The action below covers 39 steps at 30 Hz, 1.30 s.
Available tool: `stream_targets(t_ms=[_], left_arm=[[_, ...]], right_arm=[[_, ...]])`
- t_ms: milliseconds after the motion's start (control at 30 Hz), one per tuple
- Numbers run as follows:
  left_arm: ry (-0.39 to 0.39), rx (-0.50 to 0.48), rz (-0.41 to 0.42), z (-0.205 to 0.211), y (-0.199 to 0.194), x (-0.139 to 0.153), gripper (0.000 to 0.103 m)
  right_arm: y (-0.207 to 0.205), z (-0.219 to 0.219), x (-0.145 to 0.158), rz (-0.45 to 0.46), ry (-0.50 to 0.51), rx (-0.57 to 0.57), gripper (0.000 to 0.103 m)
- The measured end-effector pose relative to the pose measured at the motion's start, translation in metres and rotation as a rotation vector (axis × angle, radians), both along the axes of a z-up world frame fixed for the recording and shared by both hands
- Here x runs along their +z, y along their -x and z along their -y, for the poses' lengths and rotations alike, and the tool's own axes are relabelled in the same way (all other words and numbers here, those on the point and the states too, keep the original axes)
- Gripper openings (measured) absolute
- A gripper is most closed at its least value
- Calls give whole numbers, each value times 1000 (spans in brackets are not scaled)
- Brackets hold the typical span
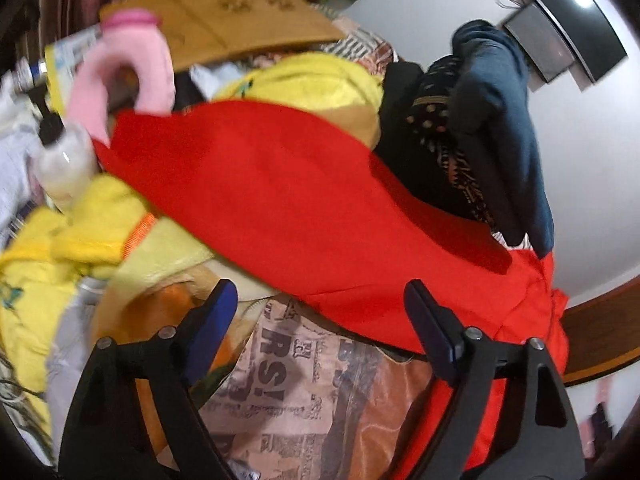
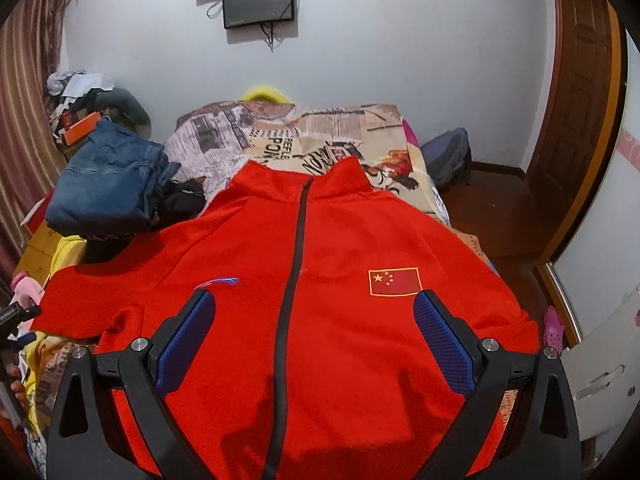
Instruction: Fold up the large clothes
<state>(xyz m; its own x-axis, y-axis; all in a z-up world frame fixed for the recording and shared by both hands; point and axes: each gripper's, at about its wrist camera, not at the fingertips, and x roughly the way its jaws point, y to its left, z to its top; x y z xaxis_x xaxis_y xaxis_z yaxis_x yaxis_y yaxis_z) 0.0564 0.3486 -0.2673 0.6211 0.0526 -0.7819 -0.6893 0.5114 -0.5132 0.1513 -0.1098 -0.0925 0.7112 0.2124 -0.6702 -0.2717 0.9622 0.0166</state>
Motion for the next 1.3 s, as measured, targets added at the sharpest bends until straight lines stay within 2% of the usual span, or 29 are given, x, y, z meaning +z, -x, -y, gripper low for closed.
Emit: stream_targets(t_ms=[167, 233, 400, 467, 567, 633, 700, 867, 1167, 1300], left_arm=[[104, 76, 15, -24, 3, -27, 78], [138, 113, 26, -31, 5, -38, 72], [122, 141, 7, -38, 3, -45, 58], [74, 150, -22, -37, -1, -41, 51], [-50, 162, -72, -28, -5, -26, 37], [-129, 147, -105, -20, -13, -16, 19], [-188, 121, -121, -14, -22, -7, 6], [-310, 47, -88, 3, -41, 28, 3], [-478, -136, 115, 59, -72, 126, 2], [-507, -211, 217, 86, -86, 160, 2]], right_arm=[[-7, -3, -4, -16, 9, -9, 99], [-7, -2, -5, -21, 16, -13, 99], [-12, -3, -8, -39, 16, -23, 99], [-12, -3, -8, -42, 17, -25, 99], [-12, -2, -6, -40, 16, -24, 99], [-10, -2, -5, -33, 10, -24, 99], [-8, 0, -4, -30, 2, -25, 99], [-4, 5, 0, -20, 0, -26, 99], [-2, 18, 2, -6, -8, -48, 99], [-5, 26, 2, 4, -7, -51, 99]])
